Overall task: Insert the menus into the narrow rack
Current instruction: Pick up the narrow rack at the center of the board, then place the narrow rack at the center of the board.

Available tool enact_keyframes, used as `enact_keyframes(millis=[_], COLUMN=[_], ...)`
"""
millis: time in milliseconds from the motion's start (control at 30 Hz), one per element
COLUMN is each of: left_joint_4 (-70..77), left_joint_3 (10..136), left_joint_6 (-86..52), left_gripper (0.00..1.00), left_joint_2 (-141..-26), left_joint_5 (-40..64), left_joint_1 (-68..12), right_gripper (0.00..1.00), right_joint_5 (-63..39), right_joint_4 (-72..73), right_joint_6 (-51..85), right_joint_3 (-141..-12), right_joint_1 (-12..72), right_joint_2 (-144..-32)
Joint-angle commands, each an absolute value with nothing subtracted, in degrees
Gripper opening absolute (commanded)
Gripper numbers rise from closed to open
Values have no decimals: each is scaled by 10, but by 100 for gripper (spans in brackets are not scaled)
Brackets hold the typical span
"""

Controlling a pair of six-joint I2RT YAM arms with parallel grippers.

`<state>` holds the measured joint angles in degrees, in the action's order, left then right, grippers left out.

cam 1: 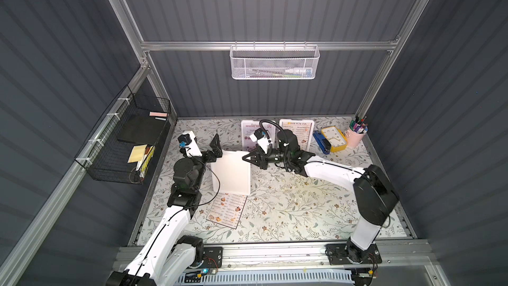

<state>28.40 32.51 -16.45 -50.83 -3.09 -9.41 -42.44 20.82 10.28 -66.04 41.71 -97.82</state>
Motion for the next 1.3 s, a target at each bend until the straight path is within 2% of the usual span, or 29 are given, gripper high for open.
enact_keyframes(millis=[0, 167, 367, 500, 733, 900, 967, 1000, 1033, 1100, 1200, 1267], left_joint_4=[269, 248, 251, 251, 258, 262, 264, 265, 265, 265, 270, 272], left_joint_3=[333, 343, 340, 339, 338, 342, 340, 341, 340, 340, 336, 335], left_joint_6=[-188, -199, -199, -196, -190, -189, -189, -188, -189, -187, -188, -187], left_gripper=[99, 99, 99, 99, 99, 99, 99, 99, 99, 99, 99, 99], left_joint_2=[-502, -511, -527, -534, -543, -552, -554, -555, -556, -558, -559, -558], left_joint_5=[0, 6, 35, 44, 50, 52, 50, 49, 49, 48, 50, 53], left_joint_1=[-89, -90, -90, -90, -90, -90, -90, -90, -90, -90, -90, -90], right_gripper=[0, 0, 0, 0, 0, 1, 9, 18, 33, 48, 59, 62], right_joint_5=[-427, -349, -348, -370, -442, -477, -484, -483, -482, -476, -452, -424], right_joint_4=[220, 84, 115, 116, 146, 163, 162, 159, 156, 155, 155, 156], right_joint_6=[55, 11, -10, -13, 29, 36, 38, 40, 42, 46, 54, 60], right_joint_3=[-589, -500, -374, -356, -376, -390, -397, -401, -404, -404, -397, -389], right_joint_1=[418, 404, 382, 359, 274, 243, 236, 233, 231, 229, 229, 228], right_joint_2=[-884, -737, -596, -594, -656, -691, -714, -719, -722, -723, -715, -704])
